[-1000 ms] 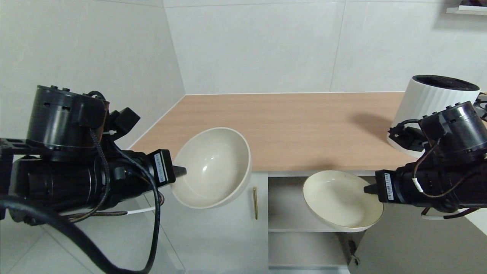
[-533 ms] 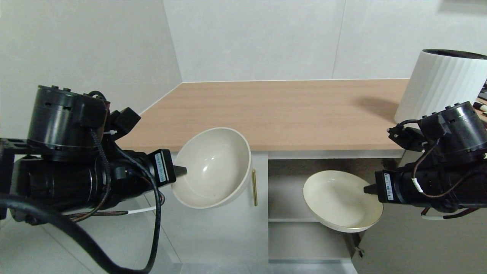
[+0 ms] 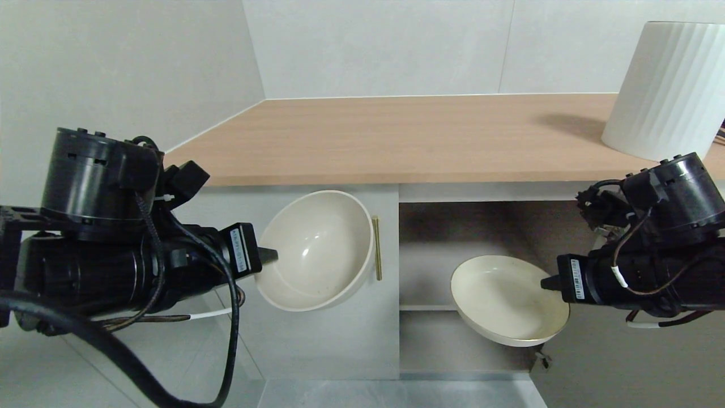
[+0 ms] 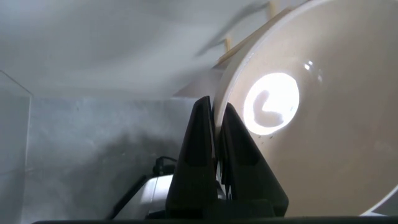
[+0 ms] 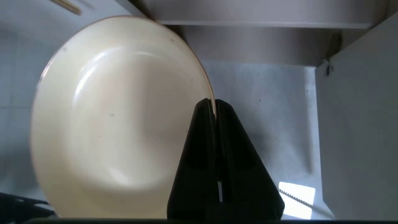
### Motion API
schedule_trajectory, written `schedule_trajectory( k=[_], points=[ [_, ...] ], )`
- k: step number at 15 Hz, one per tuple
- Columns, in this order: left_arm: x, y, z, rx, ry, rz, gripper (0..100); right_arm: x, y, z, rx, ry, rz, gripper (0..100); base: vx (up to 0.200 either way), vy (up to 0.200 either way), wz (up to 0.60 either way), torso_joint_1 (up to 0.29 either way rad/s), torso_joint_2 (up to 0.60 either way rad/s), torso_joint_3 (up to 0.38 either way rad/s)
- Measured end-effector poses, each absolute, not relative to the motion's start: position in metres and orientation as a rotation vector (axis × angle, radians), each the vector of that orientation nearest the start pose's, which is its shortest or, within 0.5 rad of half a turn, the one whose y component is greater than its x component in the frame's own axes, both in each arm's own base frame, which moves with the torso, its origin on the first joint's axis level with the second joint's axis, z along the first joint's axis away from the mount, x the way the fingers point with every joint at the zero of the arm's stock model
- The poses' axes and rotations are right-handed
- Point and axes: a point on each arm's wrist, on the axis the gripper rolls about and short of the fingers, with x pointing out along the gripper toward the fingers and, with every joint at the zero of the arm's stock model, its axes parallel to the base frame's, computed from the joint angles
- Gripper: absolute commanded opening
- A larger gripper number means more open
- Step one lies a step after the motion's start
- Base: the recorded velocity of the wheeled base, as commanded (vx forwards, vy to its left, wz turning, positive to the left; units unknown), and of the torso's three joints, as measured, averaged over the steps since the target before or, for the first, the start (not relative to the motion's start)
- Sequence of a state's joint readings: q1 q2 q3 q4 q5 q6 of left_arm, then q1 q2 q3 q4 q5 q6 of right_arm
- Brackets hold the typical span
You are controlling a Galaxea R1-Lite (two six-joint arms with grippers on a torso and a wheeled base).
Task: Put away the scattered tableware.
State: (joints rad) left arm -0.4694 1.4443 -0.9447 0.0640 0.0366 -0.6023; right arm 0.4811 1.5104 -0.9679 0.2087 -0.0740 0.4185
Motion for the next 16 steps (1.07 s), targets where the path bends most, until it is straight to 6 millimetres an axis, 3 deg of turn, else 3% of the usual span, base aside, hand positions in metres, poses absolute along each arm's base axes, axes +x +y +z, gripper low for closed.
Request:
schedule_trajectory(
  k=[10,13,16],
  points=[
    [0.213,-0.107,0.225,-0.435,0.656,-0.241,0,0.225,0.115,0.199,0.185,0.799,0.225,0,0.0,0.0,0.0,-0.008,0.05,0.033],
    [0.212,-0.108,0.223,-0.416,0.662,-0.249,0,0.241,0.123,0.183,0.177,0.825,0.213,0,0.0,0.0,0.0,0.0,0.0,0.0],
    [0.213,-0.11,0.22,-0.408,0.677,-0.257,0,0.271,0.129,0.159,0.2,0.806,0.179,0,0.0,0.0,0.0,0.0,0.0,0.0]
  ],
)
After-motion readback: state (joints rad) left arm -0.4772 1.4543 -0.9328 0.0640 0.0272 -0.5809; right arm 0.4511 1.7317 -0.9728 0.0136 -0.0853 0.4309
